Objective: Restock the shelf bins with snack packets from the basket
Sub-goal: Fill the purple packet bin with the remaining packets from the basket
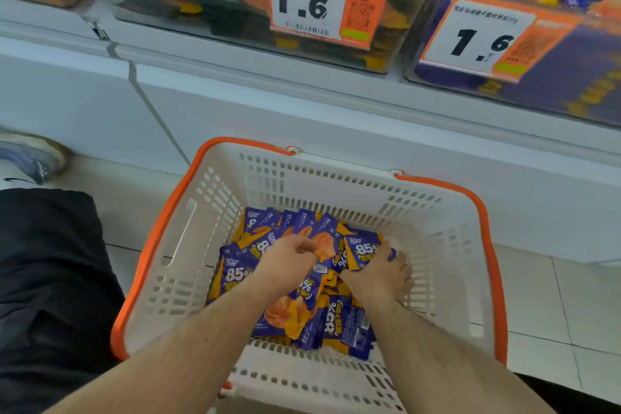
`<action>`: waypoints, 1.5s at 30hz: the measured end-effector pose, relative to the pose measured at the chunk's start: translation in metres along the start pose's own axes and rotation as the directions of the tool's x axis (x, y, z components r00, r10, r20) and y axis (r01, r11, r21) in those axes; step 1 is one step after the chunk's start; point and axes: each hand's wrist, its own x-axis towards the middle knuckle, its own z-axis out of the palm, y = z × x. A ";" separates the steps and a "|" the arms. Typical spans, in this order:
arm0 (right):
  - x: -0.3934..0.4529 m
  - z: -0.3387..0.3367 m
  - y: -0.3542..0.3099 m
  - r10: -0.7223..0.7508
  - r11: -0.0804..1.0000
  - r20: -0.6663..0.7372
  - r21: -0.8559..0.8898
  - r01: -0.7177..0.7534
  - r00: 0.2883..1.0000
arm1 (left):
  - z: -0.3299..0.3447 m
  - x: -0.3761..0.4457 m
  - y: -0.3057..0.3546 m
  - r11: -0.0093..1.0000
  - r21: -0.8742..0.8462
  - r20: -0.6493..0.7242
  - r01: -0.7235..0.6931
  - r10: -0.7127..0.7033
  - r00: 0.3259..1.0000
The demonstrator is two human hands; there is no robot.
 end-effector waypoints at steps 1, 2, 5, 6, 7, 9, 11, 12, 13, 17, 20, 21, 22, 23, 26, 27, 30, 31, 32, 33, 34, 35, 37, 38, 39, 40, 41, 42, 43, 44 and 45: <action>-0.006 -0.004 -0.004 -0.028 1.000 -0.028 0.002 0.028 0.999 | 0.003 -0.001 0.000 0.998 -0.058 -0.013 0.022 -0.023 1.000; -0.012 -0.010 -0.008 -0.062 0.998 -0.057 0.012 0.063 0.996 | 0.004 -0.002 0.001 0.994 -0.102 -0.031 0.044 -0.047 0.998; -0.033 -0.030 -0.028 -0.210 0.973 -0.164 0.061 0.223 0.964 | 0.001 -0.006 0.013 0.947 -0.300 -0.034 0.119 -0.136 0.990; -0.041 -0.036 -0.034 -0.272 0.954 -0.196 0.070 0.290 0.942 | -0.002 -0.007 0.017 0.903 -0.406 -0.005 0.140 -0.155 0.988; -0.049 -0.044 -0.040 -0.327 0.932 -0.232 0.081 0.353 0.916 | -0.005 -0.008 0.024 0.854 -0.498 0.028 0.150 -0.157 0.987; -0.066 -0.056 -0.049 -0.408 0.885 -0.308 0.098 0.456 0.859 | -0.013 -0.010 0.037 0.762 -0.633 0.067 0.136 -0.121 0.990; -0.084 -0.069 -0.055 -0.461 0.835 -0.390 0.114 0.538 0.797 | -0.022 -0.019 0.052 0.709 -0.703 0.042 0.066 -0.050 0.998; -0.092 -0.077 -0.057 -0.468 0.812 -0.435 0.131 0.568 0.769 | -0.025 -0.023 0.058 0.691 -0.722 0.014 0.012 -0.002 1.000; -0.099 -0.085 -0.057 -0.466 0.795 -0.472 0.148 0.588 0.748 | -0.029 -0.028 0.064 0.681 -0.731 -0.018 -0.047 0.049 0.999; -0.118 -0.124 -0.049 -0.463 0.757 -0.567 0.147 0.637 0.681 | -0.046 -0.046 0.083 0.671 -0.706 -0.106 -0.228 0.218 0.970; -0.126 -0.147 -0.043 -0.458 0.726 -0.626 0.145 0.672 0.631 | -0.051 -0.061 0.100 0.663 -0.689 -0.120 -0.293 0.294 0.948; -0.129 -0.152 -0.043 -0.464 0.714 -0.642 0.137 0.687 0.610 | -0.050 -0.066 0.106 0.659 -0.686 -0.111 -0.309 0.324 0.939; -0.131 -0.155 -0.043 -0.473 0.700 -0.663 0.118 0.705 0.580 | -0.049 -0.069 0.111 0.660 -0.677 -0.100 -0.326 0.357 0.929; -0.134 -0.158 -0.044 -0.481 0.686 -0.689 0.090 0.722 0.543 | -0.047 -0.073 0.117 0.656 -0.672 -0.089 -0.344 0.390 0.917; -0.137 -0.165 -0.044 -0.461 0.670 -0.763 0.037 0.742 0.454 | -0.042 -0.083 0.133 0.629 -0.674 -0.081 -0.387 0.458 0.885; -0.136 -0.169 -0.044 -0.443 0.672 -0.781 0.036 0.739 0.440 | -0.041 -0.086 0.139 0.627 -0.669 -0.085 -0.400 0.469 0.879; -0.133 -0.186 -0.044 -0.395 0.687 -0.822 0.031 0.726 0.410 | -0.039 -0.094 0.162 0.627 -0.643 -0.084 -0.440 0.513 0.854; -0.131 -0.193 -0.045 -0.376 0.690 -0.834 0.039 0.723 0.403 | -0.039 -0.096 0.171 0.629 -0.627 -0.084 -0.460 0.532 0.842; -0.131 -0.201 -0.045 -0.352 0.692 -0.845 0.055 0.720 0.403 | -0.037 -0.100 0.182 0.628 -0.613 -0.083 -0.480 0.553 0.829; -0.131 -0.210 -0.045 -0.326 0.695 -0.851 0.079 0.714 0.411 | -0.035 -0.103 0.193 0.626 -0.602 -0.078 -0.496 0.572 0.817; -0.132 -0.219 -0.045 -0.300 0.695 -0.852 0.113 0.710 0.430 | -0.034 -0.105 0.205 0.617 -0.595 -0.078 -0.515 0.593 0.801; -0.132 -0.230 -0.045 -0.273 0.686 -0.850 0.157 0.711 0.451 | -0.033 -0.108 0.218 0.601 -0.575 -0.096 -0.554 0.624 0.776; -0.130 -0.257 -0.044 -0.208 0.653 -0.873 0.212 0.728 0.441 | -0.031 -0.104 0.237 0.553 -0.355 -0.229 -0.754 0.730 0.643; -0.127 -0.273 -0.042 -0.174 0.644 -0.900 0.203 0.738 0.399 | -0.031 -0.095 0.245 0.497 -0.055 -0.296 -0.866 0.820 0.490; -0.122 -0.291 -0.041 -0.148 0.651 -0.922 0.182 0.737 0.359 | -0.031 -0.086 0.252 0.405 0.317 -0.300 -0.858 0.901 0.314; -0.115 -0.309 -0.039 -0.139 0.671 -0.927 0.170 0.722 0.348 | -0.031 -0.075 0.257 0.307 0.621 -0.280 -0.721 0.946 0.162; -0.108 -0.326 -0.038 -0.141 0.699 -0.915 0.178 0.692 0.378 | -0.030 -0.067 0.264 0.267 0.777 -0.252 -0.570 0.962 0.107; -0.100 -0.342 -0.036 -0.143 0.729 -0.889 0.203 0.654 0.436 | -0.030 -0.062 0.270 0.265 0.851 -0.236 -0.454 0.964 0.121; -0.092 -0.357 -0.035 -0.140 0.758 -0.857 0.229 0.611 0.495 | -0.031 -0.059 0.276 0.272 0.885 -0.208 -0.378 0.957 0.202; -0.084 -0.370 -0.034 -0.135 0.784 -0.830 0.245 0.571 0.541 | -0.031 -0.054 0.277 0.276 0.907 -0.175 -0.319 0.934 0.312; -0.076 -0.380 -0.032 -0.136 0.808 -0.806 0.247 0.536 0.576 | -0.031 -0.047 0.275 0.276 0.922 -0.149 -0.271 0.900 0.409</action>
